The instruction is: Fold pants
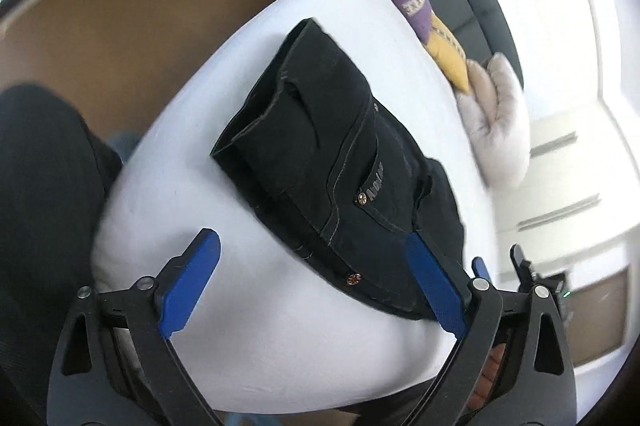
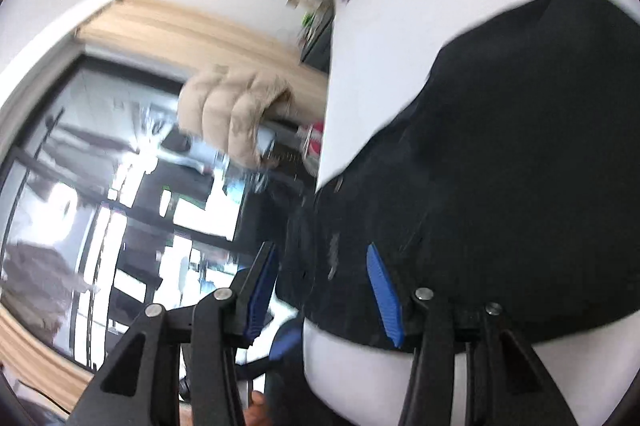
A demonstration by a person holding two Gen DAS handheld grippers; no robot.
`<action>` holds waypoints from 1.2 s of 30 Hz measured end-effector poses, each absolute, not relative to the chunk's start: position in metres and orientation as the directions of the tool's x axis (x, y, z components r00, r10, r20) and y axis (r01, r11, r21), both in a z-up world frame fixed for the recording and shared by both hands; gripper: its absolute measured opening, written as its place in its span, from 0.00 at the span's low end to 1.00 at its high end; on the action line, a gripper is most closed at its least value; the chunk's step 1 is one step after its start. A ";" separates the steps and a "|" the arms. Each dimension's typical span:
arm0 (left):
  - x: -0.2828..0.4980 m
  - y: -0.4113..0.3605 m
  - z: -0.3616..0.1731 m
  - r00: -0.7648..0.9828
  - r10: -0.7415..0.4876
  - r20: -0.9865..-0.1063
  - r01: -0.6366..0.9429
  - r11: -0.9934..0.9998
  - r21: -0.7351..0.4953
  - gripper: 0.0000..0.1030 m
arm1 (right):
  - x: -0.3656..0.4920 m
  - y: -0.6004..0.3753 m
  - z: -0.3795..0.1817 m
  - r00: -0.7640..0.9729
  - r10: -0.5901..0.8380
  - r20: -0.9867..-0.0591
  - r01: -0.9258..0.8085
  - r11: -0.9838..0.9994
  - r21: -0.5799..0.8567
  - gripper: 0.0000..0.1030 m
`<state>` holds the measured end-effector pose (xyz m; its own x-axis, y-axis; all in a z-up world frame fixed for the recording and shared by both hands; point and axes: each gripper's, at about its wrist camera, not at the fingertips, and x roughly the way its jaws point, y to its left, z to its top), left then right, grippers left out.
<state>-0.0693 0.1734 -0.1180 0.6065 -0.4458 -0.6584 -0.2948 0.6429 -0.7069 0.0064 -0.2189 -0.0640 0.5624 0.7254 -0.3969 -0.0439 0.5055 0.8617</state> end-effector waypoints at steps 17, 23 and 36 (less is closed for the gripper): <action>-0.053 0.214 -0.155 0.666 -0.541 -0.514 -0.389 0.336 -0.858 0.92 | 0.013 -0.212 -0.116 0.437 0.777 -0.452 0.067 0.473 0.878 0.48; -0.063 0.233 -0.167 0.712 -0.559 -0.426 -0.375 0.210 -0.903 0.91 | 0.019 -0.208 -0.097 0.462 0.781 -0.420 0.038 0.455 0.889 0.48; -0.060 0.232 -0.176 0.677 -0.625 -0.389 -0.352 0.188 -0.917 0.23 | 0.046 -0.197 -0.082 0.411 0.757 -0.507 0.008 0.554 0.833 0.48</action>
<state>-0.0604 0.2322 -0.1765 0.6767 -0.6253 -0.3887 -0.3524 0.1884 -0.9167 0.0460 -0.1972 -0.0823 0.4110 0.7574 -0.5074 0.0077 0.5536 0.8327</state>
